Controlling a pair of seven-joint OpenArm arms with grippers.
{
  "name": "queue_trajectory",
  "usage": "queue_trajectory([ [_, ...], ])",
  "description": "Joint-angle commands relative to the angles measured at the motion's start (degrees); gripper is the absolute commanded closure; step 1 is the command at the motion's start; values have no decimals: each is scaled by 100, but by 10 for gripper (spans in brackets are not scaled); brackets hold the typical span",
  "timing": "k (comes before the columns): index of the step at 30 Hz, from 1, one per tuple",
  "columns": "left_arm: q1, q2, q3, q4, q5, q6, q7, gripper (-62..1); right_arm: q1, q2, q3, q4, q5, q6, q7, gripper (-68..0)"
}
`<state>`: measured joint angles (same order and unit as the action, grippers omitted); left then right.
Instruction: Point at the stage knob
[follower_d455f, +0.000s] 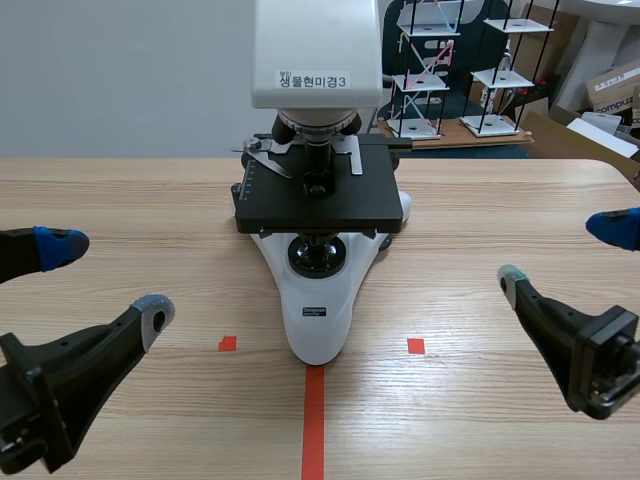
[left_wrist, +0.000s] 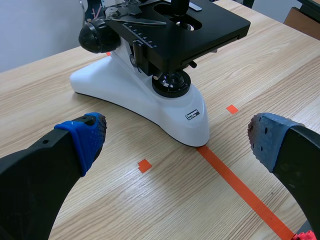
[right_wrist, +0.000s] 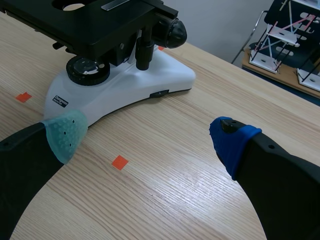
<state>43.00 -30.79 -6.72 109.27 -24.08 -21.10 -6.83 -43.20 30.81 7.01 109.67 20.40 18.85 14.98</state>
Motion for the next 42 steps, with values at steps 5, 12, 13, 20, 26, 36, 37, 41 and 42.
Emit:
queue_trajectory([
  [5,-2,28,-37,94,-35,-7,-63,-596,48,13,11,92,63,0,352,-536],
  [12,-2,28,-37,94,-37,-7,-94,-596,48,13,11,92,61,0,448,-536],
  [13,-2,28,-37,94,-37,-7,-109,-596,48,13,11,92,61,-2,448,-536],
  [20,-2,28,-37,94,-37,-7,-109,-596,48,11,11,87,57,-11,249,-517],
  [26,-2,26,-37,94,-33,-7,-103,-596,166,-24,7,-22,52,-26,184,-84],
  [36,-2,26,-37,94,-35,-7,-103,-596,1056,-422,-20,-1204,-350,22,662,-5],
  [37,-2,26,-37,94,-35,-7,-103,-596,1158,-450,-46,-1364,-428,28,787,-4],
  [41,-2,26,-37,94,-35,-7,-103,-596,1641,-466,-315,-2013,-879,111,1268,-4],
  [42,-2,26,-37,94,-35,-7,-103,-596,1794,-466,-407,-2181,-988,149,1327,-4],
])
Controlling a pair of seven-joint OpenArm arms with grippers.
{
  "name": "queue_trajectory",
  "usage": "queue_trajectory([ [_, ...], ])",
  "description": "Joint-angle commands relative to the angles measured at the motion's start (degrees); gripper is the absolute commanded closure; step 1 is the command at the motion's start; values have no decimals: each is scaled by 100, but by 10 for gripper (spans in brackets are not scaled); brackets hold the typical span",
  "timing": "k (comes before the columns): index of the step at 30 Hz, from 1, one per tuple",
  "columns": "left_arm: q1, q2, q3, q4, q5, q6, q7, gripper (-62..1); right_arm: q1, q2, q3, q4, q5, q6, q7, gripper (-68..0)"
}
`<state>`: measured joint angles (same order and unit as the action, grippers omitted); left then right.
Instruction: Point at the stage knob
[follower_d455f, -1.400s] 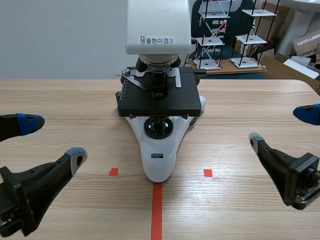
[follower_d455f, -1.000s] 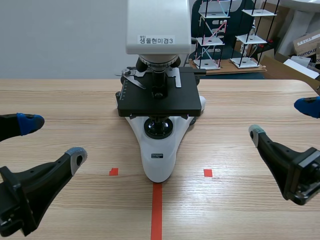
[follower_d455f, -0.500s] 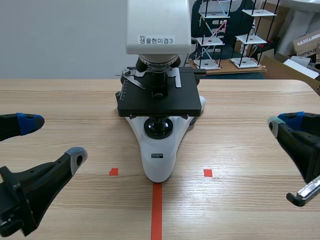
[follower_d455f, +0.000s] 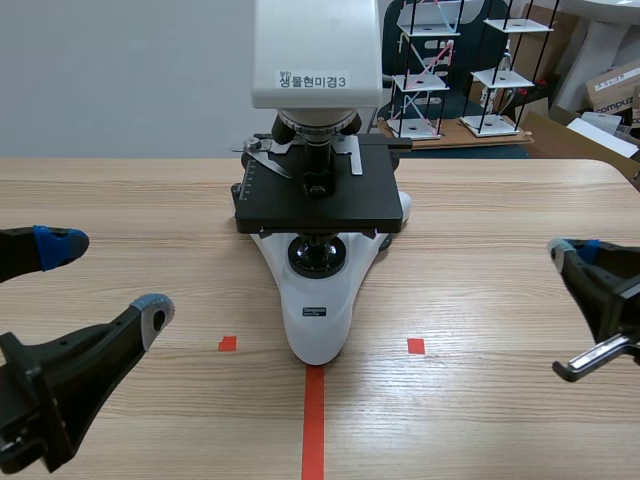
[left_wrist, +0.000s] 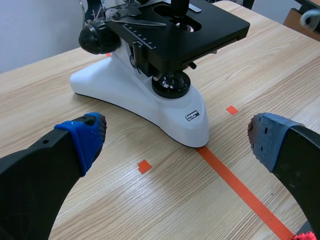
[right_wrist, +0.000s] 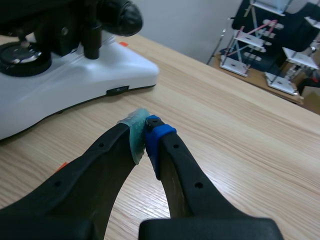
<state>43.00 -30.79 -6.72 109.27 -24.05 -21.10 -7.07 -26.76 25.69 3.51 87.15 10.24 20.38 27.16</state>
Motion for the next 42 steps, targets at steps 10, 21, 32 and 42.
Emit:
queue_trajectory([
  [10,-2,26,-37,94,-37,-7,-79,-596,1648,44,-857,-1475,-179,66,664,-4],
  [21,-2,26,-37,94,-35,-7,-79,-596,2990,-118,-1624,-2653,-629,195,946,-4],
  [32,-2,26,-37,94,-35,-7,-76,-596,3923,-474,-2096,-3488,-1158,219,1180,-4],
  [42,-2,26,-37,94,-35,-7,-76,-596,4011,-570,-2122,-3536,-1502,452,1368,-4],
])
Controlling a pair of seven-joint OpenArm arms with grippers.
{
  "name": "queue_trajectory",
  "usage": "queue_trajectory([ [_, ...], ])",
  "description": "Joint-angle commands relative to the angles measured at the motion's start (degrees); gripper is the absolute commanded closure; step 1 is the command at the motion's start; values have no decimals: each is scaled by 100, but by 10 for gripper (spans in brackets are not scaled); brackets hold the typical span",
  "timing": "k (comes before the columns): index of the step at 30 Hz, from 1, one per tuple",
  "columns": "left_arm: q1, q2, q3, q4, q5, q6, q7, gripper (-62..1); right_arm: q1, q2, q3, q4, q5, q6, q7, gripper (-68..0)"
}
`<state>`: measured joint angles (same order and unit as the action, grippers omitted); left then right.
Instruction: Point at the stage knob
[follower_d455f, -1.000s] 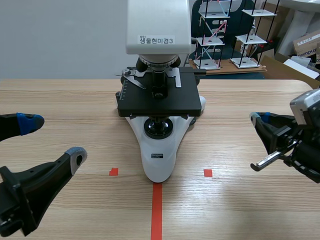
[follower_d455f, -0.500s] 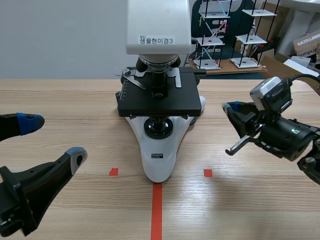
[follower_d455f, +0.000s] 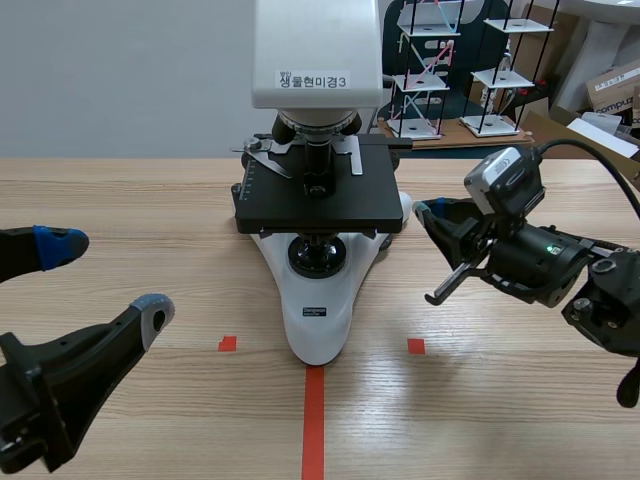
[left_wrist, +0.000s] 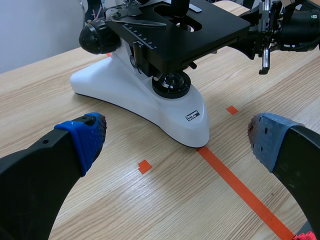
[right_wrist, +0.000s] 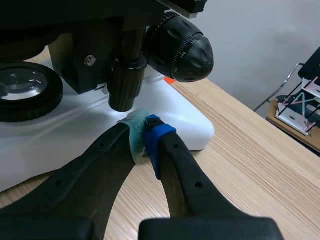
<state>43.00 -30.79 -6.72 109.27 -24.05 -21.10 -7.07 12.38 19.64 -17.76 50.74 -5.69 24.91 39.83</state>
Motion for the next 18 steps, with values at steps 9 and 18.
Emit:
queue_trajectory([
  [9,-2,26,-37,94,-35,-7,-76,-596,94,35,4,105,92,-90,101,-4],
  [18,-2,26,-37,94,-35,-7,-76,-596,94,35,7,105,92,-153,101,-4],
])
